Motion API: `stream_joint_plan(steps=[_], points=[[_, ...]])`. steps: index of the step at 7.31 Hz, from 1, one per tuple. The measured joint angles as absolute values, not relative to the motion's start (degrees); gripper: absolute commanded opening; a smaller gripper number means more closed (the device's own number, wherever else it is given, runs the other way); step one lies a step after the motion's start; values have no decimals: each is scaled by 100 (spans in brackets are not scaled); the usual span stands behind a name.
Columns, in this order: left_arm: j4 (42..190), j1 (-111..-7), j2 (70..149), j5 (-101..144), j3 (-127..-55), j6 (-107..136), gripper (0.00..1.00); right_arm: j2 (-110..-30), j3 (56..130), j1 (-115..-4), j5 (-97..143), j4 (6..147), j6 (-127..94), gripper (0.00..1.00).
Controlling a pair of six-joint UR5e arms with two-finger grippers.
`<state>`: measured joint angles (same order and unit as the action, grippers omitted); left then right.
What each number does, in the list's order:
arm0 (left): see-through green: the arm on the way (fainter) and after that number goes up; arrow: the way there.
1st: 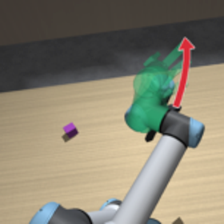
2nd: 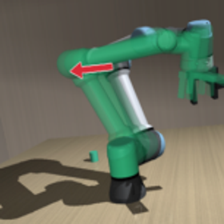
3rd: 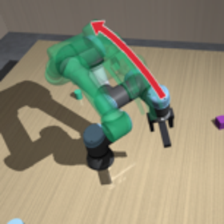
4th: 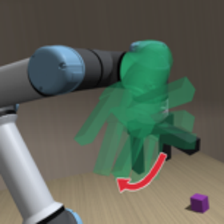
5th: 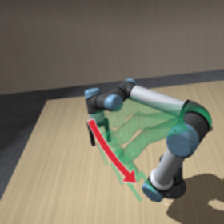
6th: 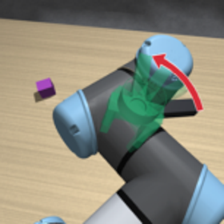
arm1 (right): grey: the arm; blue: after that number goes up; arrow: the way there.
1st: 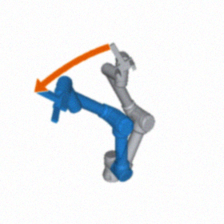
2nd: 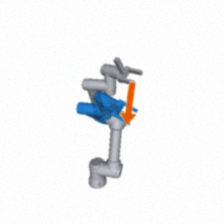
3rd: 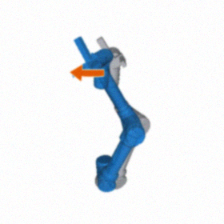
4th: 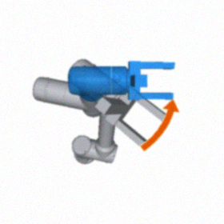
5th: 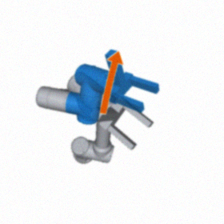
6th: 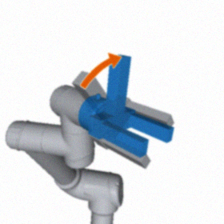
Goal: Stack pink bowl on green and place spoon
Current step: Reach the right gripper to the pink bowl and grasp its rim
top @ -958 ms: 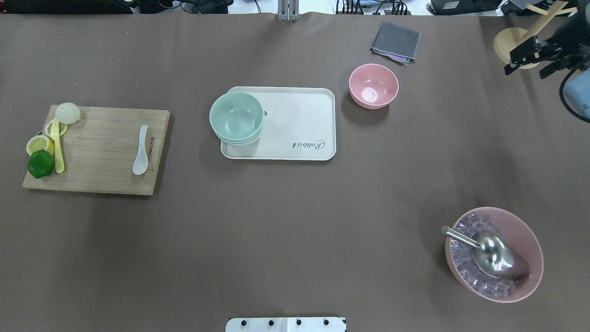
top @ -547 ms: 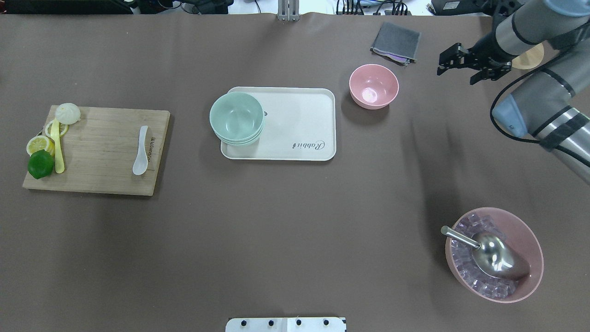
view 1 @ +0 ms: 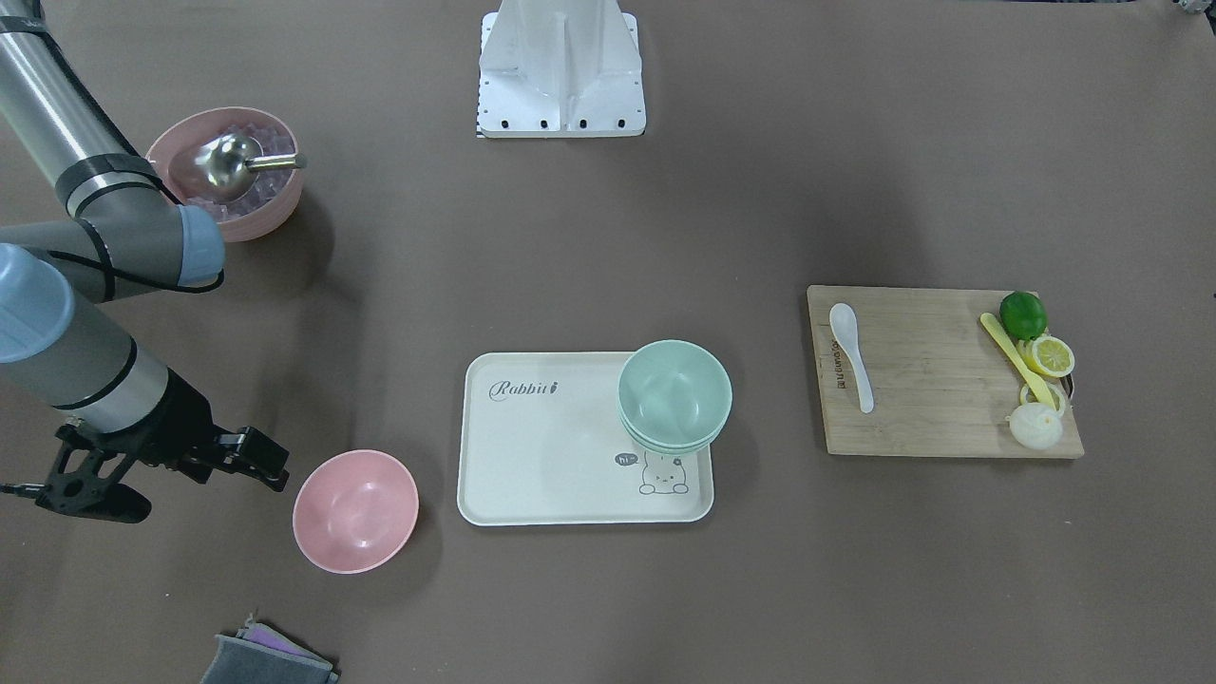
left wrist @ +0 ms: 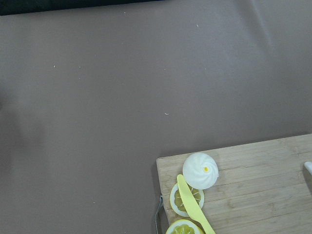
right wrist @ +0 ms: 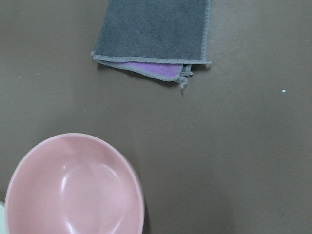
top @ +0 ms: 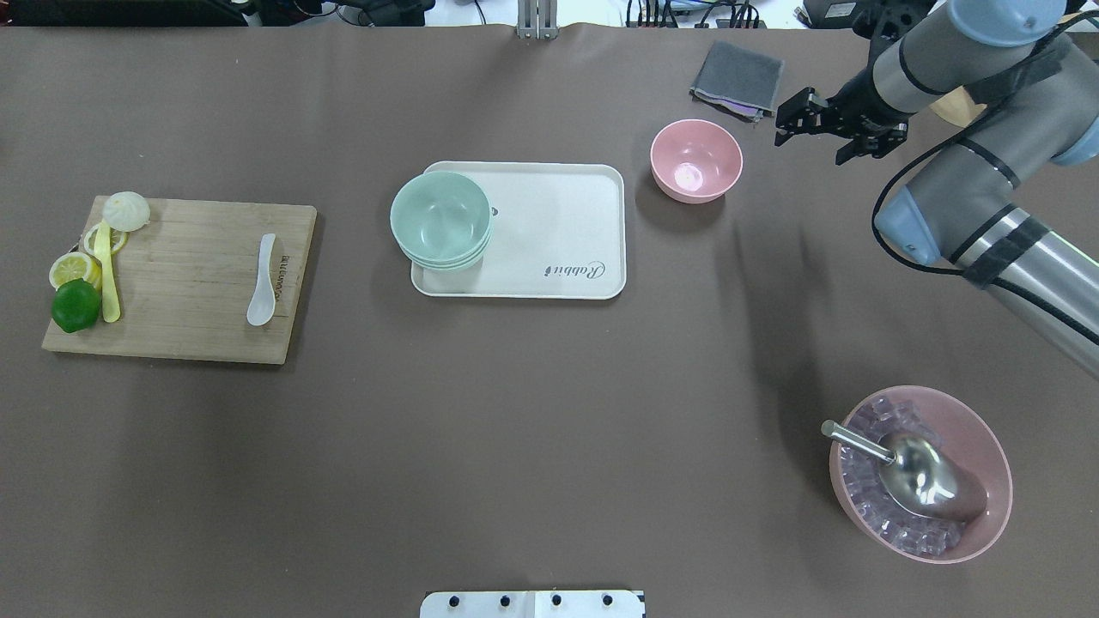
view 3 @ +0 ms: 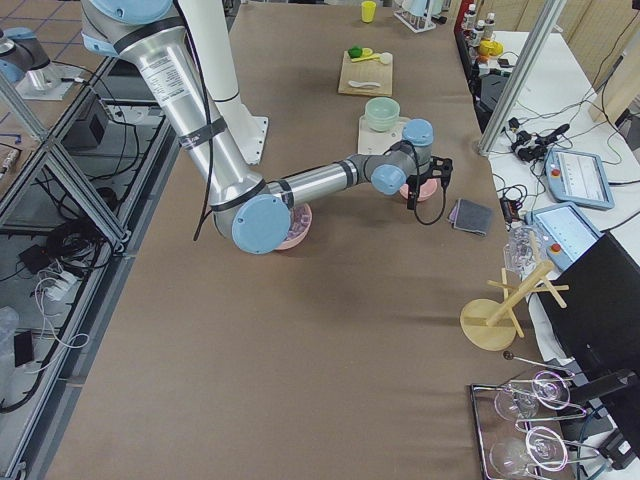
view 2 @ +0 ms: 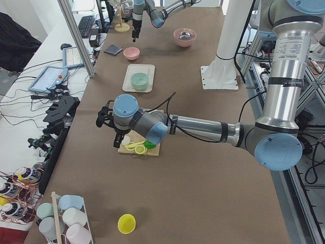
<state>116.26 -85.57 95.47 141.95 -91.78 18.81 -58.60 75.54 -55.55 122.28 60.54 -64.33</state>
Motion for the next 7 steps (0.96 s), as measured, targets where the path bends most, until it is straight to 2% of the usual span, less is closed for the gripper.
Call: stream_joint_plan(steps=[3,4,5,6,7], points=[[11602,-8305,9717,14219,-9284,2501,98,-5631,7251,-5251,11836,5791,-6662,98],[11596,-8177,9756,14222,-9338,2767,98,-5630,7089,-5215,11798,5564,-6712,88],[11594,-8096,9770,14224,-9371,2896,98,-5642,7009,-5204,11784,5435,-6758,56],[11593,-8050,9780,14223,-9382,2974,98,-5653,6985,-5201,11782,5381,-6813,13],[11593,-8020,9792,14221,-9387,3047,98,-5657,6975,-5194,11782,5362,-6857,0]])
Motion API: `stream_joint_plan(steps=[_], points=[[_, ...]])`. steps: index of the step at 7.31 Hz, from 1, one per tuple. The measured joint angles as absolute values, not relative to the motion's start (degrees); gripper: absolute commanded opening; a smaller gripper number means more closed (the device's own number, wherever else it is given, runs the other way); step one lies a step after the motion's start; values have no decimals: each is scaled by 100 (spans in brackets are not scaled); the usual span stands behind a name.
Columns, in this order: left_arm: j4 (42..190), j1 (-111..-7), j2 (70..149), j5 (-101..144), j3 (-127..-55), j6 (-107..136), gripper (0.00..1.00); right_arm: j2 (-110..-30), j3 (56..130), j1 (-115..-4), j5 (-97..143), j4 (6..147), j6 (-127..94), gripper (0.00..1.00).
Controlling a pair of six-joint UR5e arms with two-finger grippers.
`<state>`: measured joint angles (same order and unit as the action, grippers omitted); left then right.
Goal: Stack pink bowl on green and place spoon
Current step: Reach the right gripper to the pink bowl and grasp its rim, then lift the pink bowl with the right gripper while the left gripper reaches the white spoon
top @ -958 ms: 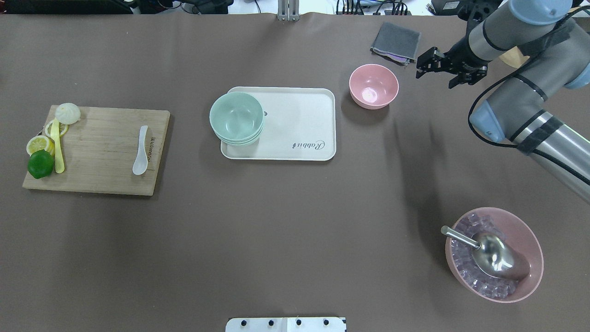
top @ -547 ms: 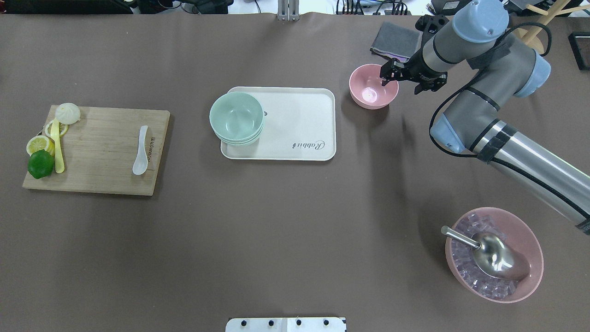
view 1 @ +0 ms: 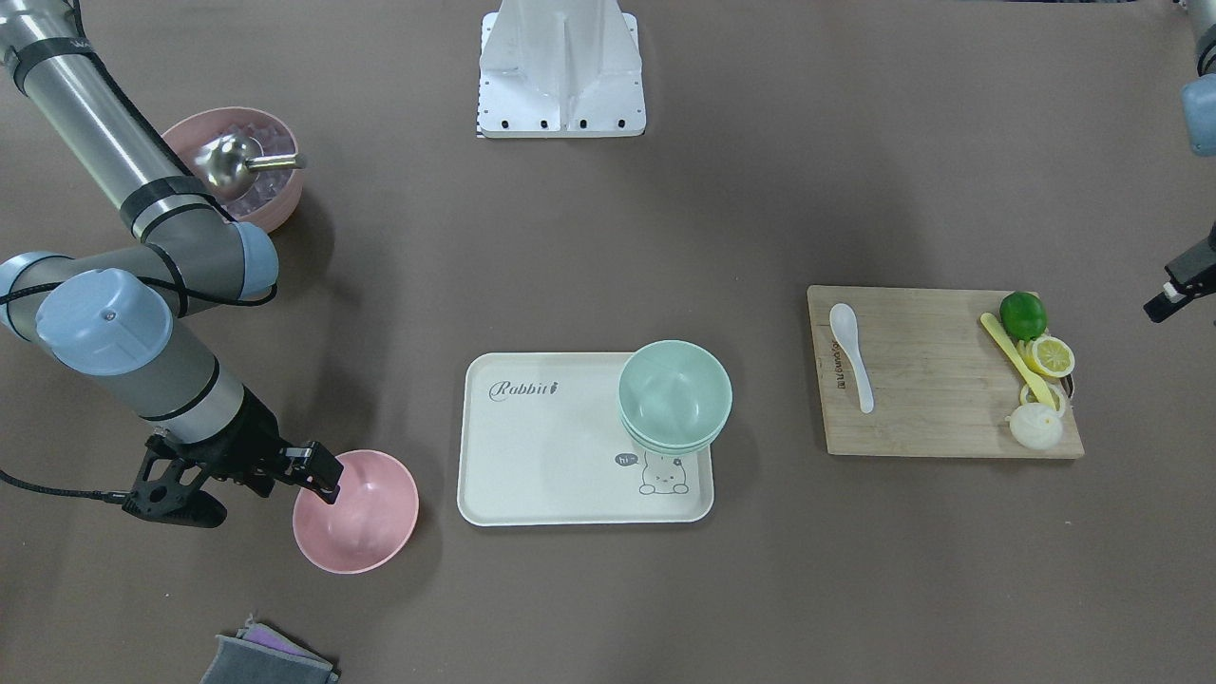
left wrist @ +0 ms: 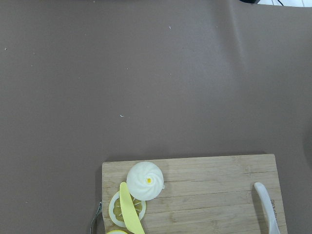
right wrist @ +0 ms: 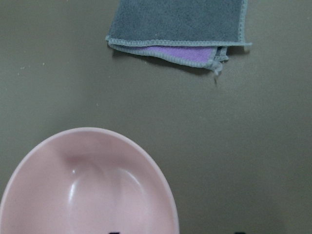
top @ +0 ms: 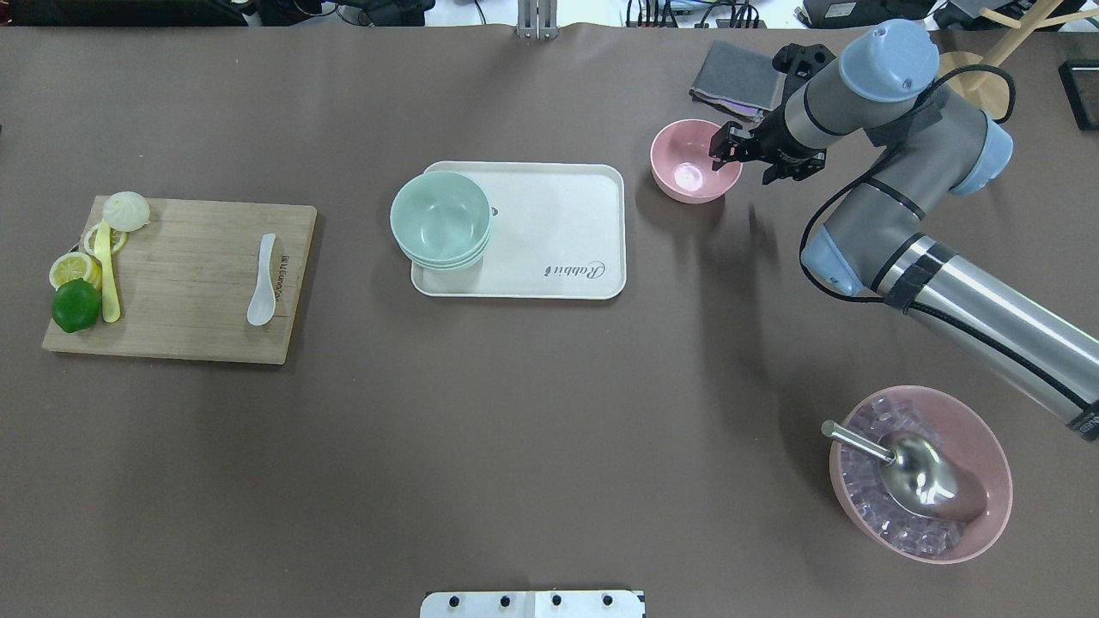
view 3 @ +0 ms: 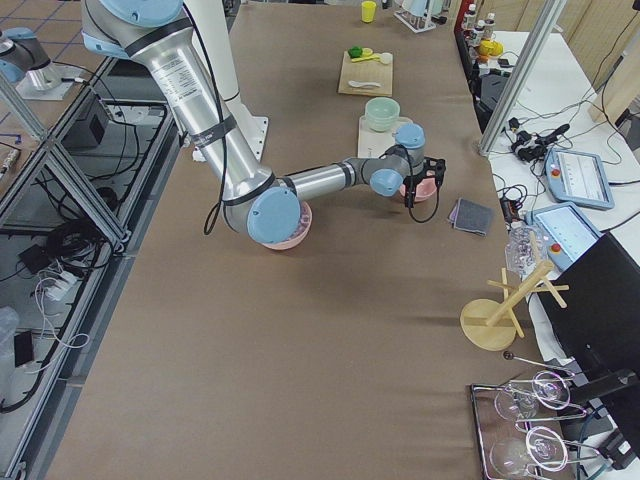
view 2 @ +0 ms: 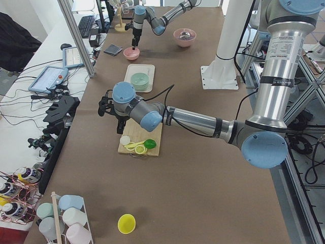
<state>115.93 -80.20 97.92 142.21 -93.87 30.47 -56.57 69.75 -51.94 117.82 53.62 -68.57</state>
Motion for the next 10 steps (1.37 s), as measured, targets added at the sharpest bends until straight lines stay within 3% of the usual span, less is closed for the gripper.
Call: stream_joint_plan(steps=[6,10], points=[[11555,-7375,9996,13999,-9713,4591,98,-5622,7027,-5225,11810,5353,-6920,0],[11245,-6260,10301,13019,-9919,5943,97,-5599,7333,-5404,11915,5361,-7269,0]])
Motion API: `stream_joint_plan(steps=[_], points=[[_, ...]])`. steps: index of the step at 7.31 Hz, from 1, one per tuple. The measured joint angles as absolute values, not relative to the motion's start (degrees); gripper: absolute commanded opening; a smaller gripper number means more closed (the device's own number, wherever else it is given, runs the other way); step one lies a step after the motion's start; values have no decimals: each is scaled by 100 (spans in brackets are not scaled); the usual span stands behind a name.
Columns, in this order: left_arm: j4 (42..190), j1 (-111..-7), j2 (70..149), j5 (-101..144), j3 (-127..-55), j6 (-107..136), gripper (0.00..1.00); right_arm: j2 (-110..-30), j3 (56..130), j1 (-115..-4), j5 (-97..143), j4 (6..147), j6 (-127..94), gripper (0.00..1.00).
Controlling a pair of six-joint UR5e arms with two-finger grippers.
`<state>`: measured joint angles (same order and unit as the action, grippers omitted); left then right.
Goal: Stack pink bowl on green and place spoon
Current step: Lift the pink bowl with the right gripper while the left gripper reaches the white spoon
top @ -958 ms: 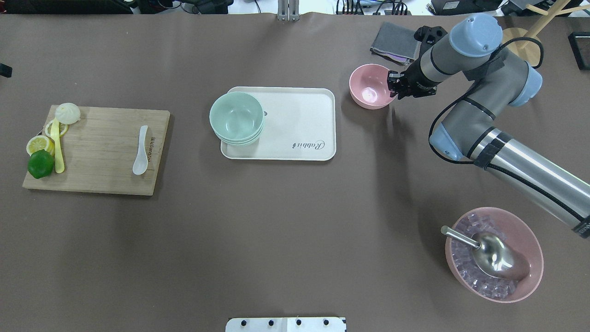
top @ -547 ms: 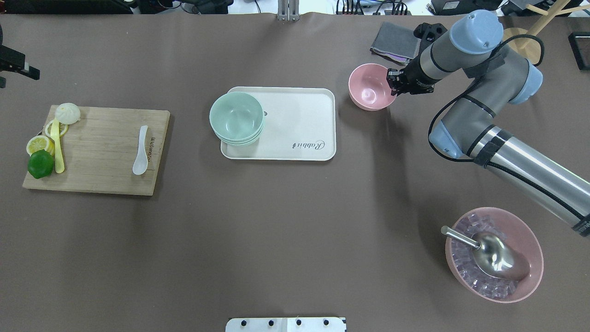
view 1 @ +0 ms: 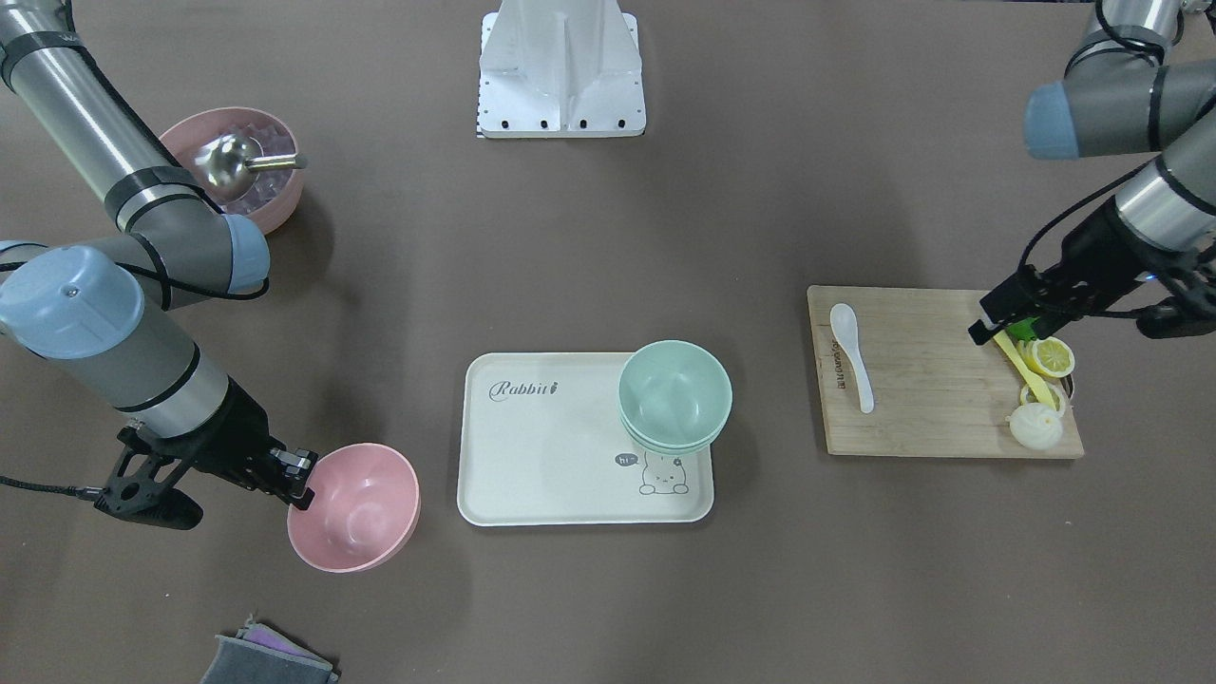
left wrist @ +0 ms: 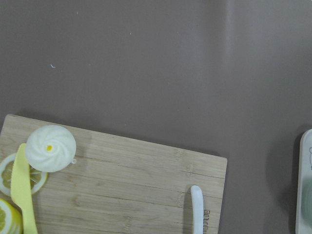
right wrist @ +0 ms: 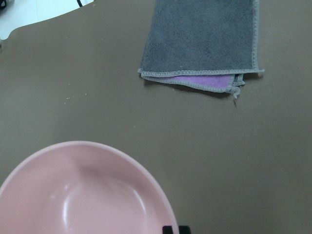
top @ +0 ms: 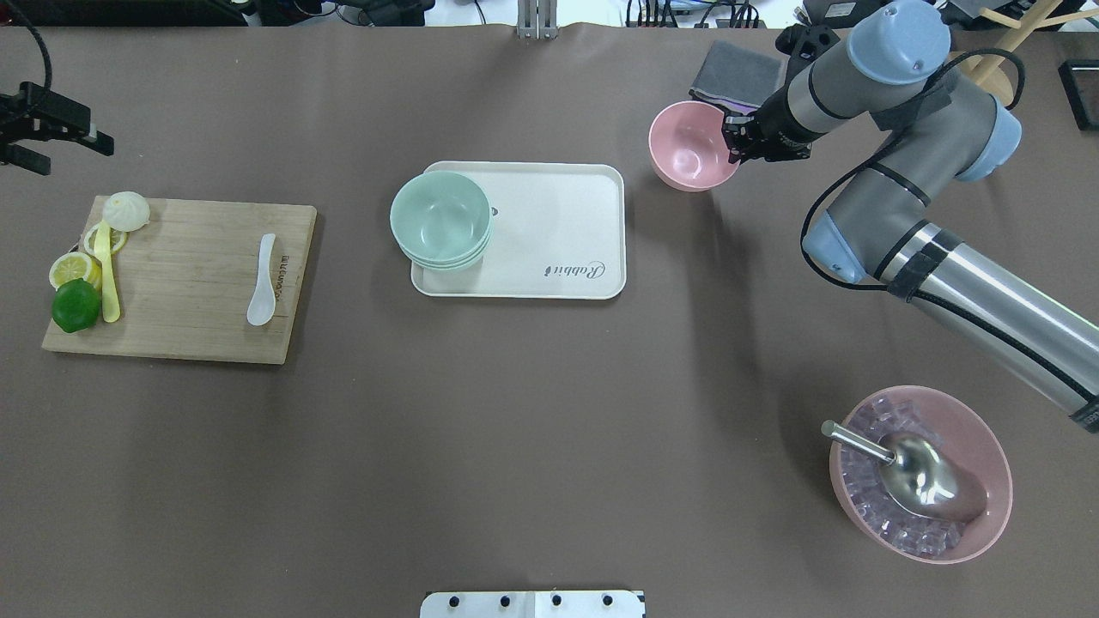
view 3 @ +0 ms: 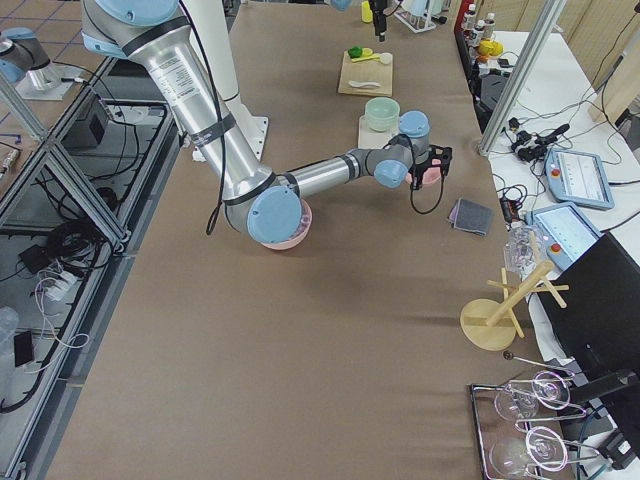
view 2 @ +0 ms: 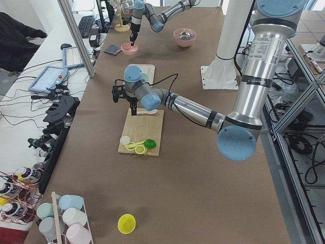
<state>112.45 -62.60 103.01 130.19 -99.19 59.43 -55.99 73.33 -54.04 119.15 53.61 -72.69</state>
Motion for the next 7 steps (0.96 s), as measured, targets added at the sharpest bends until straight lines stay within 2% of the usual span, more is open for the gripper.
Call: stream_joint_plan(steps=[3,7], points=[[9983,-5338,10819,11845,-10148,6088,97,-5599,7527,-5505,12070,5361,-7445,0],[10227,-4692,10970,11478,-9746,6147,96,-5567,7664,-5578,12154,5361,-7524,0]])
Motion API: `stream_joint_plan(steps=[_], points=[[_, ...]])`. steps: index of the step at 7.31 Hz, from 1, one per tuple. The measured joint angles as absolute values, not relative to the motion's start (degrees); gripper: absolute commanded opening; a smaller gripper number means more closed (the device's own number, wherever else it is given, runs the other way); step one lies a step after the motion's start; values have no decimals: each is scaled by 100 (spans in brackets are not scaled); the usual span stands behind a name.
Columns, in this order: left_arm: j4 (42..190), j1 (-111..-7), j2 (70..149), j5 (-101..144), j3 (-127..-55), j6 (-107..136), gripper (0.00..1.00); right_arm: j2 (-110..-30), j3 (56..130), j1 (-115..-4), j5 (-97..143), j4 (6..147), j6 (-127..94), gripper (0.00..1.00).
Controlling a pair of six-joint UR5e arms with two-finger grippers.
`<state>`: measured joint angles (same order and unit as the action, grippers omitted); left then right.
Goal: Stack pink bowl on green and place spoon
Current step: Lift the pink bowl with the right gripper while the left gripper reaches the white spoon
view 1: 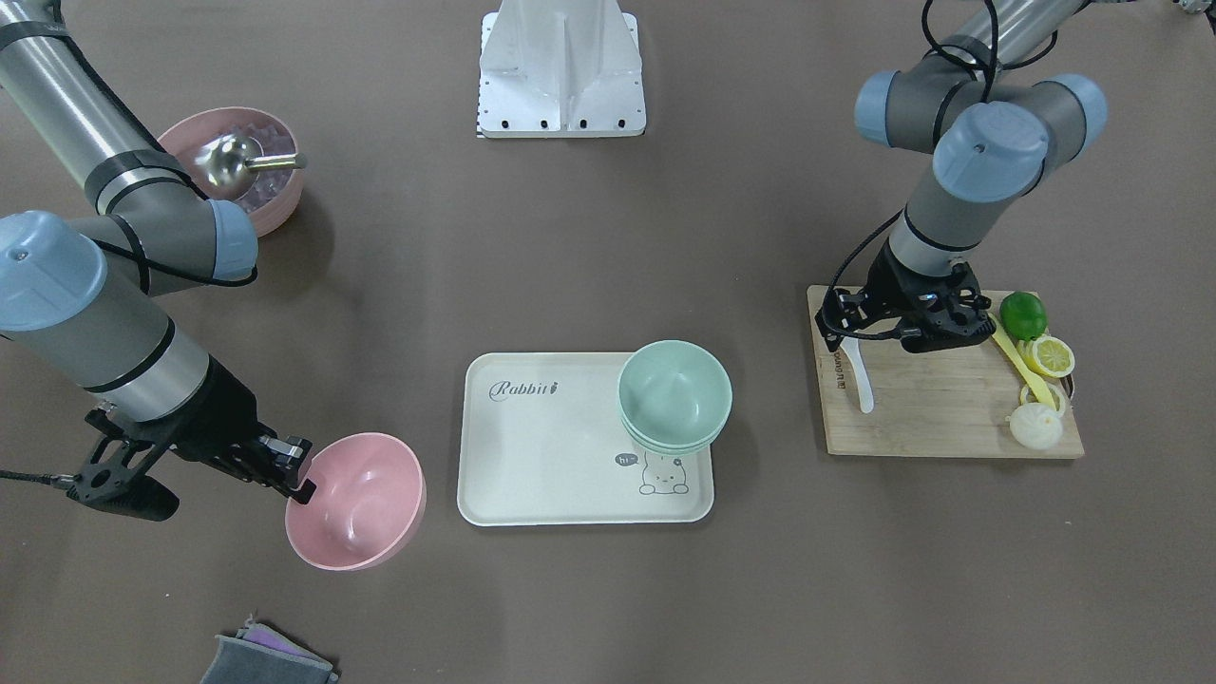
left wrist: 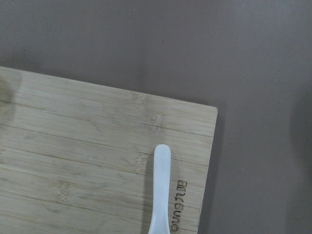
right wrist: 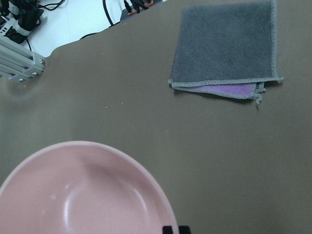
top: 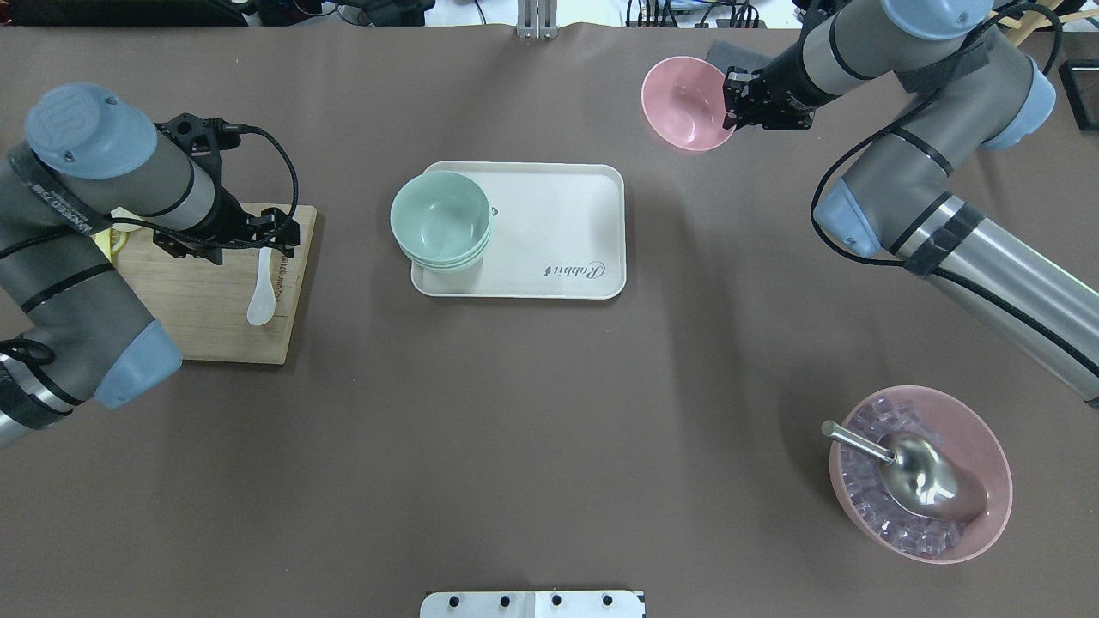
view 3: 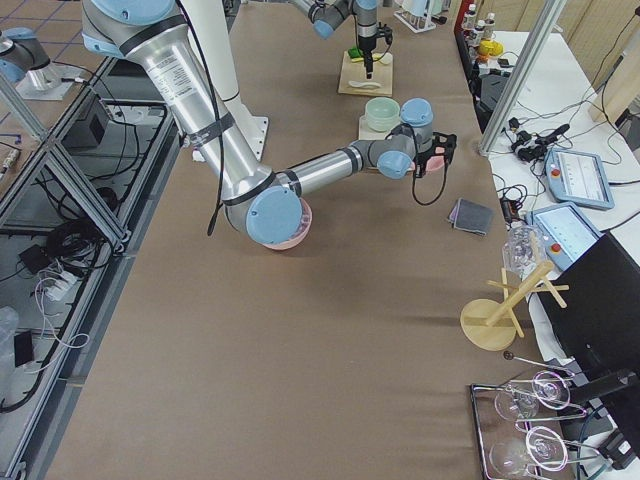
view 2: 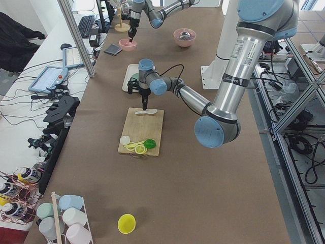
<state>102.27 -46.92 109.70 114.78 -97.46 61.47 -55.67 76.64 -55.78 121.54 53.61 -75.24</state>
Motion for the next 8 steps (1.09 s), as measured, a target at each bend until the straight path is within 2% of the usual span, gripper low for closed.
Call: stream_joint_plan(steps=[3,7,8], points=[[10443,-4620,11074,11453,-9418,6054,87,-5540,7774,-5580,12155,5361,-7606,0],[10964,-4619,11038,11460,-9073,5995,66,-5530,7795,-5574,12155,5354,-7611,0],[10974,-4622,11014,11459,-9075,5989,65,-5529,7796,-5573,12155,5353,-7611,0]])
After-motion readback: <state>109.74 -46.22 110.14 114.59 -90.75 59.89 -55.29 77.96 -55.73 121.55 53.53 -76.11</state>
